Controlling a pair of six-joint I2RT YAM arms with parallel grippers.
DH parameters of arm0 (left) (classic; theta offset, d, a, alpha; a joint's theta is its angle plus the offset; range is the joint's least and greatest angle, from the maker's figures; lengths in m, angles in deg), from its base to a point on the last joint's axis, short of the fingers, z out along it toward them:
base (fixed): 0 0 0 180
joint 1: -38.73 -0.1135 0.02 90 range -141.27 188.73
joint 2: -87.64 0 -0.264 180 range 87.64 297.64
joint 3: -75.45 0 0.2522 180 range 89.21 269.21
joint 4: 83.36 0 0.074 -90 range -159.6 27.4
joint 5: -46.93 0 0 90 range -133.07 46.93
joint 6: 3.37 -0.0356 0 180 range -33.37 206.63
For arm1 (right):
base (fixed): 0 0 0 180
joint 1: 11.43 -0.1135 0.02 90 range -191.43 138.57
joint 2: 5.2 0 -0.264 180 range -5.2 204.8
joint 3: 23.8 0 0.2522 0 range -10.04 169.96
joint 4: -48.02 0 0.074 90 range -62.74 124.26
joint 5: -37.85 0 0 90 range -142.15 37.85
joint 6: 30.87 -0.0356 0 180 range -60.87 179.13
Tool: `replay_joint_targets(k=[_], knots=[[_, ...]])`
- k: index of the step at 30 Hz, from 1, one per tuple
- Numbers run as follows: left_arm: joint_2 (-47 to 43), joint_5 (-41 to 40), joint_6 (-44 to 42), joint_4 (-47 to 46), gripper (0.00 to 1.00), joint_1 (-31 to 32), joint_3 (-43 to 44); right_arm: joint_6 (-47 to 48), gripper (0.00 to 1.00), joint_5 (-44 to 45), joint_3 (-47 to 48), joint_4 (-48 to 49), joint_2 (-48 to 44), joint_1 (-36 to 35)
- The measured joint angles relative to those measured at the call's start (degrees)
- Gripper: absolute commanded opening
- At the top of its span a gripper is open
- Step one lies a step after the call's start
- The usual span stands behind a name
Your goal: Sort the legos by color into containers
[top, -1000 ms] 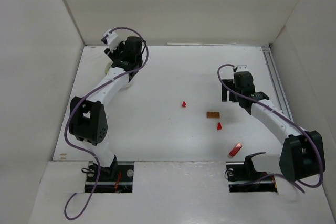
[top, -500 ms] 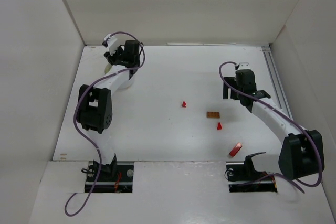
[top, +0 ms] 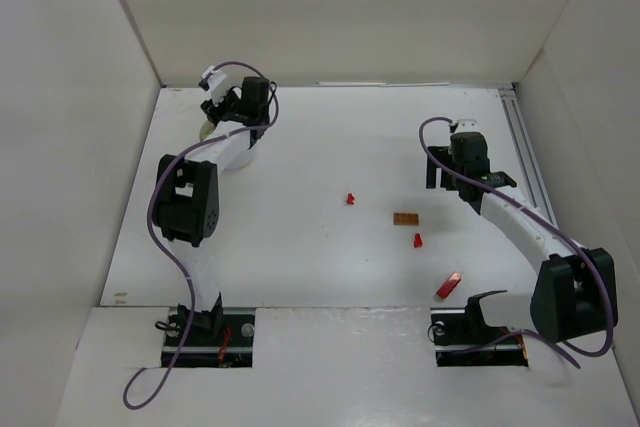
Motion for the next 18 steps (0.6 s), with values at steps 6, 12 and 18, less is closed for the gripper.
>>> replay_joint_targets(k=[6,12,18], knots=[[0.8,-0.2,1.5,2.3,0.59,0.3,0.8,0.0,0.92,0.0,0.0,0.0,-0.2,0.0],[0.1,0.0,1.9,3.5,0.64,0.7,0.8,0.0,0.92,0.0,0.0,0.0,-0.6,0.0],[-8.3,15.9,-8.8,-0.6,0.91,1.8,-3.6,0.0,0.93,-0.6,-0.3,0.0,-3.5,0.5]])
